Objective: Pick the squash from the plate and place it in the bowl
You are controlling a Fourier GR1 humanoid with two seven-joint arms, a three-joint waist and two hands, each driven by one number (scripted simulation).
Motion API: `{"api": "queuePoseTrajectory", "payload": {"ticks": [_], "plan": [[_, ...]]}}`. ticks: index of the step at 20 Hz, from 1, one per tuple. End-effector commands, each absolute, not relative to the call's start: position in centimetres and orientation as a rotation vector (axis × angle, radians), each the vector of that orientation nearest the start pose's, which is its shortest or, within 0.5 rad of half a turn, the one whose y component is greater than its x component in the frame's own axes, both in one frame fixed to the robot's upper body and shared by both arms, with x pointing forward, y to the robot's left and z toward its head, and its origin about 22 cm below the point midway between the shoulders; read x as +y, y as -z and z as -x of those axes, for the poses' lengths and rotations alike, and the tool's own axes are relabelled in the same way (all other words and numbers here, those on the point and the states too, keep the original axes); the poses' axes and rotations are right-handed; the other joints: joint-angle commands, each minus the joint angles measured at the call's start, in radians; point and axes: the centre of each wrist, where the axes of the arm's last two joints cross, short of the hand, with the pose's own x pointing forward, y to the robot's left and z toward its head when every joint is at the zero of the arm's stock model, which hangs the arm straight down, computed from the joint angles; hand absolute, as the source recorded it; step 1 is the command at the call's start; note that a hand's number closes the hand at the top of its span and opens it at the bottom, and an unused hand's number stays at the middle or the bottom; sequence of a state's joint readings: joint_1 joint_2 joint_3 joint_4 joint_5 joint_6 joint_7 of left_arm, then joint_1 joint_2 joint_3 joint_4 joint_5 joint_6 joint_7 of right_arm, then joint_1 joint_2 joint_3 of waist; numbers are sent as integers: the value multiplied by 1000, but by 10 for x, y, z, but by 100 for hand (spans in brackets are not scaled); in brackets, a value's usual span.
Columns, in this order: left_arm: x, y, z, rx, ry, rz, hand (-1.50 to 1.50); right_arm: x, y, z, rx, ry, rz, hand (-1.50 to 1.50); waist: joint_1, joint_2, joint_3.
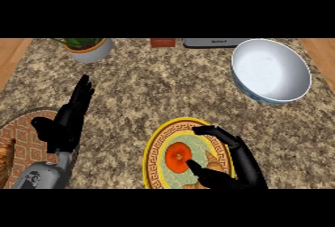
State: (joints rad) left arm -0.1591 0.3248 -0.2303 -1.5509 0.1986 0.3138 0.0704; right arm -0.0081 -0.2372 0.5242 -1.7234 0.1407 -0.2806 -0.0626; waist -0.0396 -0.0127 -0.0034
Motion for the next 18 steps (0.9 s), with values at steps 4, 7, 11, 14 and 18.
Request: {"api": "queuePoseTrajectory", "payload": {"ticks": [4,7,11,14,18], "plan": [[227,-28,-266,-1580,86,-70,0,-97,1,-134,-2064,-243,118,-150,18,7,4],[234,-33,-274,-1593,110,-71,0,-99,-34,-130,-2087,-243,190,-150,29,10,2],[219,-29,-272,-1587,103,-82,0,-104,-46,-134,-1957,-346,403,-150,28,10,1],[236,-34,-281,-1592,98,-89,0,-128,-92,-133,-1891,-372,443,-150,26,11,1],[231,-30,-272,-1610,107,-76,0,-107,-110,-137,-1717,-454,387,-150,40,12,1]]}}
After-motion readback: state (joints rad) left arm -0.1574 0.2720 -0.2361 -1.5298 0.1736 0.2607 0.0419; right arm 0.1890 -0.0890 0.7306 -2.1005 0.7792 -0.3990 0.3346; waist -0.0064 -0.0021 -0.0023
